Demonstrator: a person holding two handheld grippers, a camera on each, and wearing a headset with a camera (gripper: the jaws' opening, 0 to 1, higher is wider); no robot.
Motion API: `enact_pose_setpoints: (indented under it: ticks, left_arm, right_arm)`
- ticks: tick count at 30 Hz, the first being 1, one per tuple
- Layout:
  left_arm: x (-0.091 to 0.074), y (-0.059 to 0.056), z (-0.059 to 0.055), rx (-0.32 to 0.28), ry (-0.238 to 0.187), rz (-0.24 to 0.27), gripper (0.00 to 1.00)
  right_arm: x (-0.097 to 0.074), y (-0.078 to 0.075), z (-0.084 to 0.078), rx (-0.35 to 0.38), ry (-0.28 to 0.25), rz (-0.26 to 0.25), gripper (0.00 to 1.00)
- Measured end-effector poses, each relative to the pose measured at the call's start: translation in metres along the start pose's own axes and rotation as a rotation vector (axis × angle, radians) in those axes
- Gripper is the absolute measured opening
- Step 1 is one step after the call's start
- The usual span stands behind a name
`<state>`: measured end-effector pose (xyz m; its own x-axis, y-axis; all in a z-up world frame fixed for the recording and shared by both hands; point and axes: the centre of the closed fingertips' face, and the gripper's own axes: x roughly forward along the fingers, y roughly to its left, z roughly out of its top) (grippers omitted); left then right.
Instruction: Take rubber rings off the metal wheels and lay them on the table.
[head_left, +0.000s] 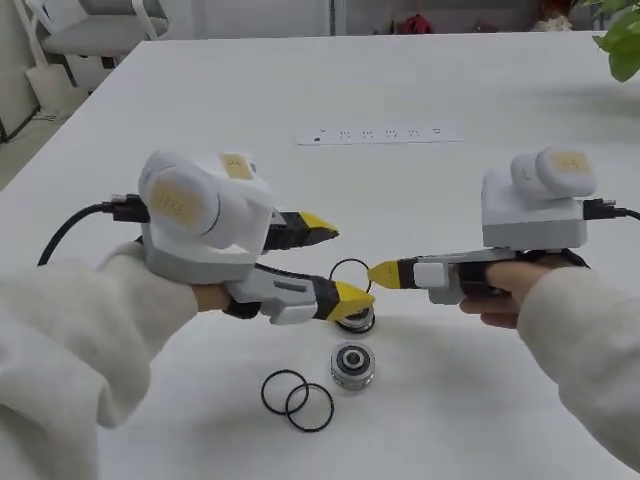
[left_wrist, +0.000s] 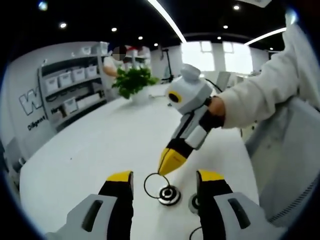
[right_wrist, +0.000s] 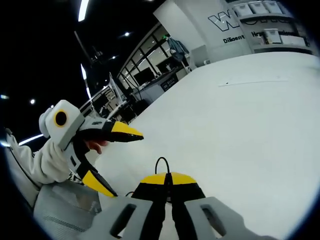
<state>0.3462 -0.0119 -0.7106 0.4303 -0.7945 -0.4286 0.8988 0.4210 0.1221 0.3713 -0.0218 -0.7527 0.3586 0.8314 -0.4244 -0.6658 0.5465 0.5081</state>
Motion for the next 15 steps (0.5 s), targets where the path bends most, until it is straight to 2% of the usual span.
enact_pose_setpoints:
  ticks: [4,10,15]
  left_arm:
    - [-0.01,0.002,0.002,0.002,-0.002,0.007,0.6]
    - [-0.027,0.006,0.011,-0.023,-0.043,0.027,0.67]
    - [-0.038,0.009,0.014,-0.035,-0.059,0.046,0.77]
  right_arm:
    - [-0.001,0.001,0.002,-0.004,0.005,-0.007,0.0]
    - [-0.003,0.005,0.008,-0.008,-0.005,-0.002,0.0]
    - [-0.002,0.011,0.008,-0.016,0.003,0.008,0.0]
